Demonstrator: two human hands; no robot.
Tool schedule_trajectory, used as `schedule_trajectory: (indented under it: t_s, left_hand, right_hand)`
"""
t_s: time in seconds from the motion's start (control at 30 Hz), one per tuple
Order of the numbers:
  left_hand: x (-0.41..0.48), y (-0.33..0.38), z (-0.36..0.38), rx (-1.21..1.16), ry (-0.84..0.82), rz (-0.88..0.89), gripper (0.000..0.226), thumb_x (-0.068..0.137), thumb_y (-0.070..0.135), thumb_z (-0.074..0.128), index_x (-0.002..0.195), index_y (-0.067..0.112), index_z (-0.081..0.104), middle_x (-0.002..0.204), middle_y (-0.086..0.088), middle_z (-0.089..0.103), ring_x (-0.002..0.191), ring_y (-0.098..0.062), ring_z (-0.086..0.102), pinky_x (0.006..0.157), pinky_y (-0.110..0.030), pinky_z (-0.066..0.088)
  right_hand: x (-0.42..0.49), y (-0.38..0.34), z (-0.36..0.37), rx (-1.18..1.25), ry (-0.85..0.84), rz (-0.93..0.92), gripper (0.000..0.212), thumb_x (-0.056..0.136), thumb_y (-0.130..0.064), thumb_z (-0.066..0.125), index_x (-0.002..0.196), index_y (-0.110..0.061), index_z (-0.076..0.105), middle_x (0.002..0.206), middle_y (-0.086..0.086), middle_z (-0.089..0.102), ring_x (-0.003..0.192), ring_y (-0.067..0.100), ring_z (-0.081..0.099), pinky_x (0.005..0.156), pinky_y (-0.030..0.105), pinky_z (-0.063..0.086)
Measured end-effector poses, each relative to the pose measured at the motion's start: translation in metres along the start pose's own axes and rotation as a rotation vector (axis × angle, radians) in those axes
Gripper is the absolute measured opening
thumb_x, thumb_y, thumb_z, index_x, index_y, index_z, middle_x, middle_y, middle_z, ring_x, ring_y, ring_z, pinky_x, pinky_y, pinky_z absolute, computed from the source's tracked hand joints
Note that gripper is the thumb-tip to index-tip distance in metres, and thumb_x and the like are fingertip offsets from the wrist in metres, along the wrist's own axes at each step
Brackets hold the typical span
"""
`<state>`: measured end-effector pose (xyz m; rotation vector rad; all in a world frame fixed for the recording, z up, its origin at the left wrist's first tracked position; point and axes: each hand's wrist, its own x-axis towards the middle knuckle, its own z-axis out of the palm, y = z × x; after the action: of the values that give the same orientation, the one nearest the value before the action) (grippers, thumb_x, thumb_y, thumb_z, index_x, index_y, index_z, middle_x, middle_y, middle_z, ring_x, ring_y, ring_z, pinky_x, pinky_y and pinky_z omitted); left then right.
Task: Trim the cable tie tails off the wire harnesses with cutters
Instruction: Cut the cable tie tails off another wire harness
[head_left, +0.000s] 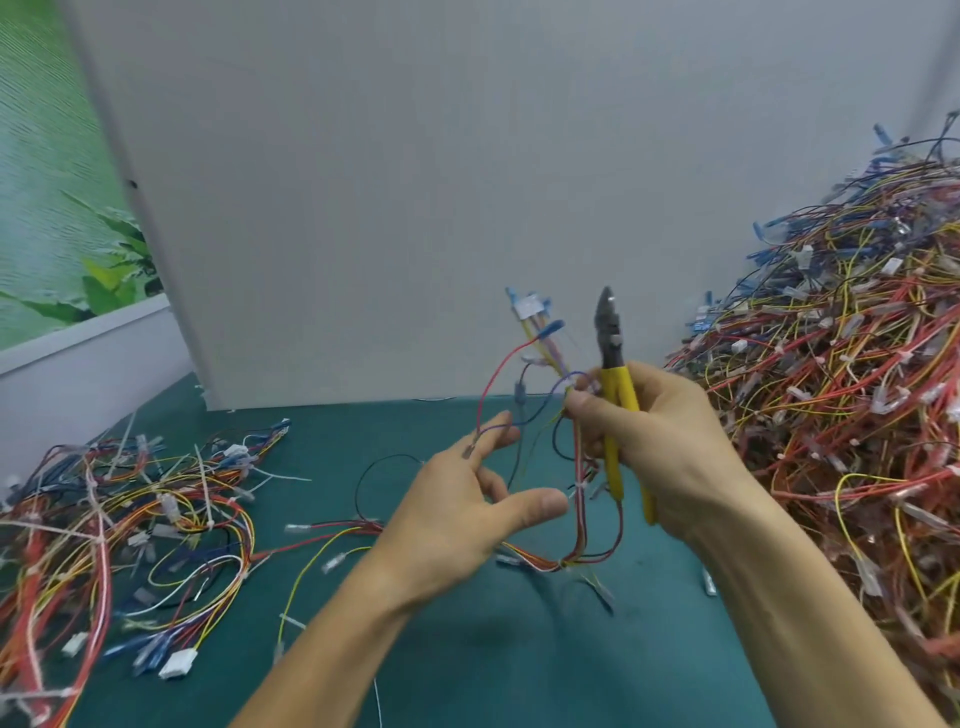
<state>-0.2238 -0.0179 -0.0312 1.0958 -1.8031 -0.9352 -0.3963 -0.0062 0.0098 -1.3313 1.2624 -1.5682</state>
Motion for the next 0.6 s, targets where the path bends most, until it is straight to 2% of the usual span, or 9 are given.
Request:
schedule_trajectory:
  t_s: [0.07, 0.13, 0.2, 0.27, 0.33, 0.4, 0.47, 0.57, 0.6]
  left_hand:
    - [0.0, -0.002, 0.003, -0.004, -0.011, 0.008, 0.064, 0.057, 0.054, 0.076, 0.115, 0.042, 0.051, 0.098, 0.01, 0.069, 0.052, 0.001, 0.054, 0.063, -0.018, 0.041]
    - [0.0, -0.003, 0.005, -0.05, -0.054, 0.034, 0.067, 0.063, 0.05, 0.076, 0.124, 0.033, 0.056, 0.101, 0.009, 0.07, 0.049, -0.005, 0.045, 0.058, -0.022, 0.039]
    - [0.0, -0.003, 0.008, -0.173, -0.092, 0.077, 0.048, 0.071, 0.039, 0.075, 0.117, 0.029, 0.062, 0.104, 0.008, 0.072, 0.055, -0.007, 0.053, 0.059, -0.019, 0.043]
    - [0.0, -0.001, 0.009, -0.317, -0.045, 0.077, 0.027, 0.078, 0.029, 0.074, 0.104, 0.024, 0.069, 0.097, 0.003, 0.074, 0.066, -0.005, 0.064, 0.063, -0.014, 0.046]
    - [0.0, -0.001, 0.01, -0.379, 0.038, 0.049, 0.016, 0.08, 0.032, 0.073, 0.094, 0.025, 0.074, 0.084, 0.003, 0.074, 0.055, -0.004, 0.053, 0.053, -0.013, 0.04]
    - [0.001, -0.001, 0.009, -0.42, 0.1, 0.008, 0.011, 0.082, 0.027, 0.069, 0.092, 0.026, 0.075, 0.078, 0.001, 0.071, 0.057, -0.011, 0.043, 0.048, -0.018, 0.037]
    - [0.003, -0.001, 0.007, -0.5, 0.161, -0.056, 0.01, 0.086, 0.013, 0.067, 0.092, 0.018, 0.073, 0.078, -0.002, 0.072, 0.057, -0.012, 0.046, 0.048, -0.018, 0.04]
    - [0.006, 0.002, 0.003, -0.637, 0.224, -0.156, 0.016, 0.074, 0.01, 0.072, 0.09, 0.014, 0.071, 0.08, -0.004, 0.071, 0.054, -0.008, 0.054, 0.052, -0.019, 0.045]
    - [0.006, 0.002, 0.001, -0.674, 0.24, -0.18, 0.02, 0.067, 0.012, 0.074, 0.086, 0.014, 0.07, 0.08, -0.005, 0.069, 0.053, -0.008, 0.055, 0.052, -0.02, 0.046]
  right_hand:
    - [-0.004, 0.0, 0.007, -0.003, -0.087, 0.013, 0.007, 0.082, -0.002, 0.072, 0.084, -0.003, 0.065, 0.062, 0.004, 0.06, 0.058, 0.016, 0.053, 0.058, 0.028, 0.046]
    - [-0.007, -0.001, 0.012, -0.017, -0.153, 0.012, 0.012, 0.08, 0.005, 0.069, 0.085, -0.006, 0.066, 0.066, 0.0, 0.066, 0.059, 0.013, 0.059, 0.058, 0.022, 0.049]
    - [-0.01, -0.004, 0.014, -0.013, -0.232, 0.013, 0.021, 0.082, 0.011, 0.064, 0.085, -0.01, 0.068, 0.07, -0.002, 0.071, 0.063, 0.009, 0.066, 0.059, 0.017, 0.052]
    - [-0.013, -0.007, 0.013, -0.042, -0.323, 0.007, 0.03, 0.084, 0.012, 0.06, 0.084, -0.016, 0.07, 0.074, -0.003, 0.073, 0.066, 0.006, 0.067, 0.061, 0.016, 0.052]
    - [-0.014, -0.011, 0.01, -0.073, -0.383, 0.0, 0.025, 0.085, 0.01, 0.059, 0.088, -0.012, 0.071, 0.078, -0.001, 0.073, 0.069, 0.007, 0.066, 0.064, 0.018, 0.053]
    - [-0.014, -0.013, 0.008, -0.093, -0.353, -0.02, 0.016, 0.086, 0.005, 0.062, 0.093, -0.007, 0.069, 0.087, 0.005, 0.074, 0.075, 0.015, 0.067, 0.073, 0.028, 0.056]
    - [-0.012, -0.016, 0.005, -0.147, -0.216, -0.082, 0.01, 0.086, -0.001, 0.065, 0.089, -0.01, 0.067, 0.085, 0.006, 0.073, 0.075, 0.02, 0.065, 0.077, 0.036, 0.053]
    - [-0.007, -0.018, 0.0, -0.352, -0.018, -0.206, 0.011, 0.084, -0.016, 0.071, 0.079, -0.018, 0.062, 0.06, -0.011, 0.061, 0.056, 0.003, 0.051, 0.058, 0.021, 0.043]
    - [-0.007, -0.018, 0.0, -0.434, 0.003, -0.226, 0.014, 0.083, -0.021, 0.072, 0.076, -0.018, 0.061, 0.055, -0.012, 0.056, 0.052, 0.002, 0.047, 0.054, 0.022, 0.038]
